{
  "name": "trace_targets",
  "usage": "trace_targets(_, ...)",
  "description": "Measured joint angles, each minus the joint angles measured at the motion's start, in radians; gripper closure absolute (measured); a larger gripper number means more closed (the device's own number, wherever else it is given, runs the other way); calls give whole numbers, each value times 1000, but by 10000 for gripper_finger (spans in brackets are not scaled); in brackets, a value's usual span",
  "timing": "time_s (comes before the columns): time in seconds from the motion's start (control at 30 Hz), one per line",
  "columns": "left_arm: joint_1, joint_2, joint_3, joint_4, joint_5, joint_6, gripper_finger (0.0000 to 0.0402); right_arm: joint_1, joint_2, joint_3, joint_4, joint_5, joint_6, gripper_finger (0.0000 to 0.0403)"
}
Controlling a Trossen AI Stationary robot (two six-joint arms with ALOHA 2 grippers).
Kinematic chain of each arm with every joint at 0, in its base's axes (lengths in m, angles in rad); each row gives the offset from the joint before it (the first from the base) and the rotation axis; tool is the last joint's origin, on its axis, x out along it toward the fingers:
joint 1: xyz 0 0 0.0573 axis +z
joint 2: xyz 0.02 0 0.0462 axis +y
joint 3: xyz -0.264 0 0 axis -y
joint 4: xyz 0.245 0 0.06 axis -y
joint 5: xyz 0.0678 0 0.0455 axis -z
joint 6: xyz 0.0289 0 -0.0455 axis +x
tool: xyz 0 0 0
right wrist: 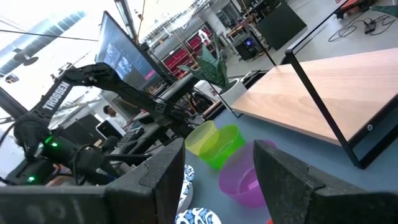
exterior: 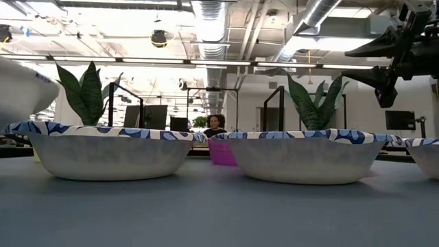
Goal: Place and stack bowls onto a shelf
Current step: Put the paper bowl on the shelf
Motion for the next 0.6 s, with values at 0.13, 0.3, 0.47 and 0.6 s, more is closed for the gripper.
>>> trace_targets(0.13, 0, 0, 51, -29, -4, 0, 400, 0, 0, 0, 0, 0, 0, 188)
trace_targets(0.3, 0, 0, 126, -75, -8, -15, 401, 0, 0, 0, 0, 0, -3, 188)
trace_targets(0.47, 1, 0, 223, -105, -5, -15, 401, 0, 0, 0, 0, 0, -2, 188)
trace_targets(0.6, 16, 0, 308, -140, -26, -22, 401, 0, 0, 0, 0, 0, -2, 188)
